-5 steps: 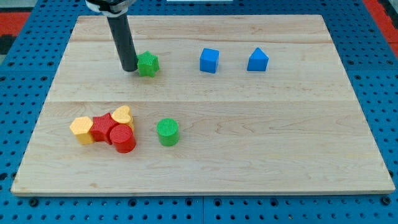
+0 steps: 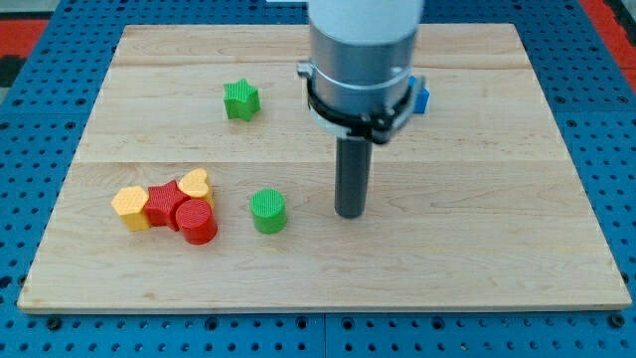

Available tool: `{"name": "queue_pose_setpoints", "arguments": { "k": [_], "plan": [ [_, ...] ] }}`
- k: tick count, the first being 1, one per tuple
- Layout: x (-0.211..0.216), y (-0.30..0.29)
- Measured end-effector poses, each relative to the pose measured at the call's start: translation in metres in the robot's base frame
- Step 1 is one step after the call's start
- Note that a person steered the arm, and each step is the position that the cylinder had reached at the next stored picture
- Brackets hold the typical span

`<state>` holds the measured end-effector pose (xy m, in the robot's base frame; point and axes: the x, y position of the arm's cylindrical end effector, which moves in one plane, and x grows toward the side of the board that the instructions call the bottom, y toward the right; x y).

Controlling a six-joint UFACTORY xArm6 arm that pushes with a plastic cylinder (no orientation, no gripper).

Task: Slide green circle towards center left

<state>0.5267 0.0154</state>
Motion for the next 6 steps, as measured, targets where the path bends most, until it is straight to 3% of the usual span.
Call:
{"name": "queue_pose_setpoints", "arguments": {
  "k": [1, 3, 4, 6],
  "plan": [
    [0.013, -0.074],
    [-0.086, -0.097],
    [-0.106, -0.158],
    [-0.128, -0.214]
  ]
}}
